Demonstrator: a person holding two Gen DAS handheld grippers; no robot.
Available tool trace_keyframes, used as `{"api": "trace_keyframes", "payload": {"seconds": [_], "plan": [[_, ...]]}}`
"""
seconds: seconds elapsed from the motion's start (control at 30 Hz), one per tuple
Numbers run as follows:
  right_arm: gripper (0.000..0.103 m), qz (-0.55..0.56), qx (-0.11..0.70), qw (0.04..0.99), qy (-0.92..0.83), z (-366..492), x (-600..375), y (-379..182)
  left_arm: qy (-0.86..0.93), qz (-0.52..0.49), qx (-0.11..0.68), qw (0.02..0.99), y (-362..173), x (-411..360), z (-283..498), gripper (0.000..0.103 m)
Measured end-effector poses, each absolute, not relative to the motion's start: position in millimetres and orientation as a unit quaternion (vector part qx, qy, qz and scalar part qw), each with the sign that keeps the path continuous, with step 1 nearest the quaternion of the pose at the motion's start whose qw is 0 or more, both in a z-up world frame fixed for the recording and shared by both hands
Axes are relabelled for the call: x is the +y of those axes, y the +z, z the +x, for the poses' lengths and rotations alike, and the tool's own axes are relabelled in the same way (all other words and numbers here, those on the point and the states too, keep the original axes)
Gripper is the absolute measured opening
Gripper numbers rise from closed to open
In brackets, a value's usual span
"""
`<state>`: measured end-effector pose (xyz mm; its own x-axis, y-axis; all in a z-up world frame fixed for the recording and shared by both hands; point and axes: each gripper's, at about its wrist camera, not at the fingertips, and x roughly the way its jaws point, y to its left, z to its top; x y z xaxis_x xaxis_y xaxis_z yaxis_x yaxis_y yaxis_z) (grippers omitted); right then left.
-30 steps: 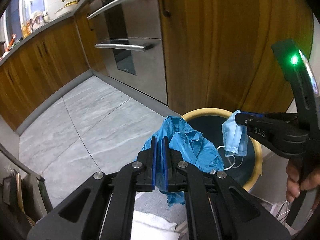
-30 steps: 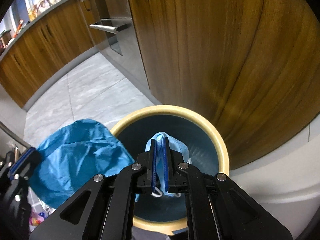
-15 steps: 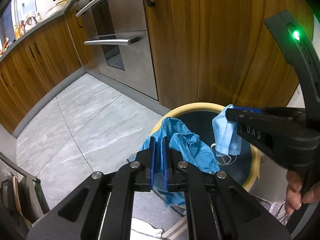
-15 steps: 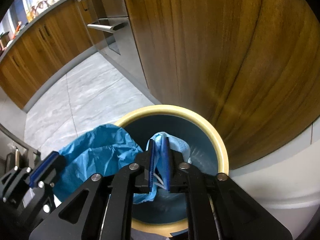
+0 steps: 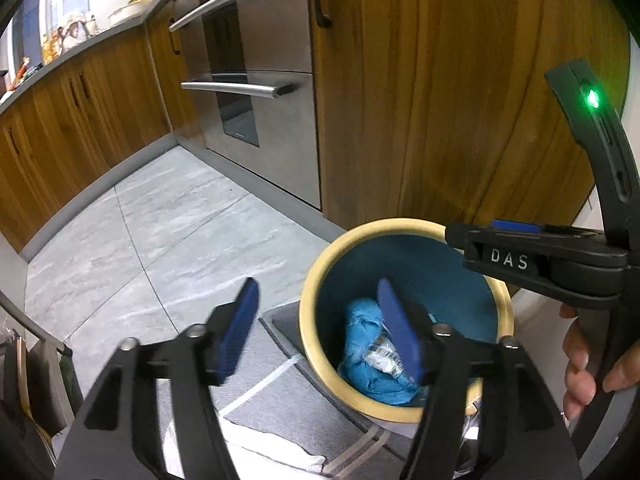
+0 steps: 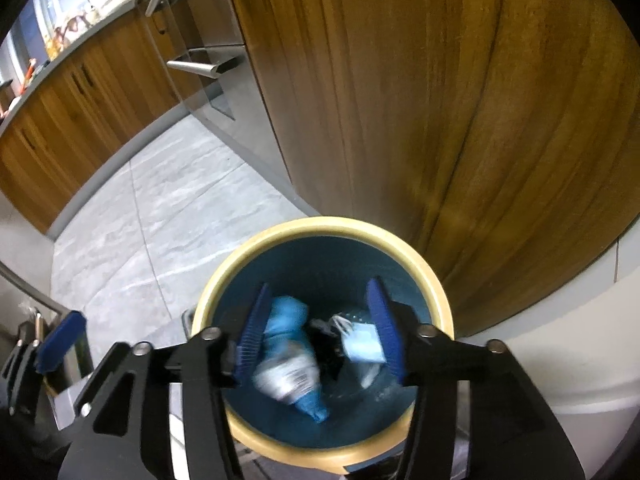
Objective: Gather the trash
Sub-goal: 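Open both grippers over the teal bin to drop the mask and glove, then move both open grippers back toward the remaining trash on the mat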
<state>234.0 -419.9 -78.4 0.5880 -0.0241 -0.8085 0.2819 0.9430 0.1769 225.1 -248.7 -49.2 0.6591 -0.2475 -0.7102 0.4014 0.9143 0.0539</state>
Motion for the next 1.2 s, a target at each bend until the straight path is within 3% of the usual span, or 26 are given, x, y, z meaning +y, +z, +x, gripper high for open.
{"api": "trace_keyframes", "payload": {"seconds": [0.23,0.33,1.2], "plan": [[0.094,0.161,0.431,0.883,-0.094,231,-424,-73,-0.159,0.076,0.37,0.912,-47,-229,219,0.092],[0.097,0.166,0.423,0.886,-0.092,229,-423,-70,-0.152,0.057,0.373,0.914,-44,-218,215,0.095],[0.098,0.118,0.414,0.899,-0.076,224,-394,-55,-0.083,0.041,0.362,0.928,-7,-113,162,0.097]]}}
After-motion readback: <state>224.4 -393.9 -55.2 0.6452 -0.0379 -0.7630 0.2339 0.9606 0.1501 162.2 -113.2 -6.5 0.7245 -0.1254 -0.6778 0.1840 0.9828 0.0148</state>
